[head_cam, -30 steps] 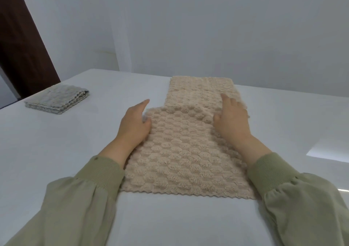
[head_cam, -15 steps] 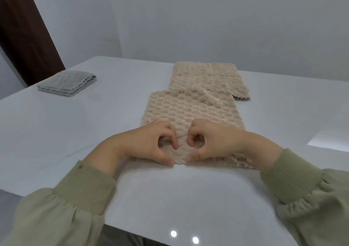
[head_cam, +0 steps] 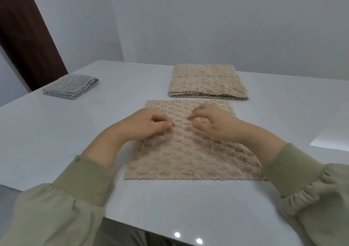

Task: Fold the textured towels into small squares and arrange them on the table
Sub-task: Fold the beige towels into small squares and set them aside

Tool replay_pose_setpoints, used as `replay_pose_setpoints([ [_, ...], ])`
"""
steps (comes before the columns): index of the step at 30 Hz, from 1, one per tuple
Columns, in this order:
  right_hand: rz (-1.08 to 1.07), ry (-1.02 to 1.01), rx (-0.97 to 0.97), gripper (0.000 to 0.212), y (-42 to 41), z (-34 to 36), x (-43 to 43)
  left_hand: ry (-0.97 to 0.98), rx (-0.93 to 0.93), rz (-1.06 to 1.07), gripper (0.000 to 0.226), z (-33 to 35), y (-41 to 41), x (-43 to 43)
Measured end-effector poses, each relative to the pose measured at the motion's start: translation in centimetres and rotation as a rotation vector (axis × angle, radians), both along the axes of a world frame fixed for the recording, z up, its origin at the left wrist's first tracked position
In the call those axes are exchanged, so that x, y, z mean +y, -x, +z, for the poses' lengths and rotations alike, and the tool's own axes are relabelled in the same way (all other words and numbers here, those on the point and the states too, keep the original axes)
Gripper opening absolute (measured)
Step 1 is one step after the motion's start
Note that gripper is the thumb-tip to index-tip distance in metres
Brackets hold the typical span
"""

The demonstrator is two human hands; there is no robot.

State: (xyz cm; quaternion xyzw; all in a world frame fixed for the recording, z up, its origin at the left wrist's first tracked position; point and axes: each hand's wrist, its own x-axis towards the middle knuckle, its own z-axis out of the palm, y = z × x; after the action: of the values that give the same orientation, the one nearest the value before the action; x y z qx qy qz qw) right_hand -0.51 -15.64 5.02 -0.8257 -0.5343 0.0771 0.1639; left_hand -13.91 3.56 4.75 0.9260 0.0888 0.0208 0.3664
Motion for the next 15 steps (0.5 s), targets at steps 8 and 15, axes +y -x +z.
replay_pose_setpoints([
  [8,-0.183,-0.063,0.076,0.044,-4.6,-0.7,0.6,-0.173,-0.195,0.268,0.021,-2.1,-4.5,3.0],
  [15,-0.490,-0.157,-0.052,0.032,-10.5,-3.9,1.5,-0.371,-0.116,0.525,0.037,-4.8,-7.5,7.0],
])
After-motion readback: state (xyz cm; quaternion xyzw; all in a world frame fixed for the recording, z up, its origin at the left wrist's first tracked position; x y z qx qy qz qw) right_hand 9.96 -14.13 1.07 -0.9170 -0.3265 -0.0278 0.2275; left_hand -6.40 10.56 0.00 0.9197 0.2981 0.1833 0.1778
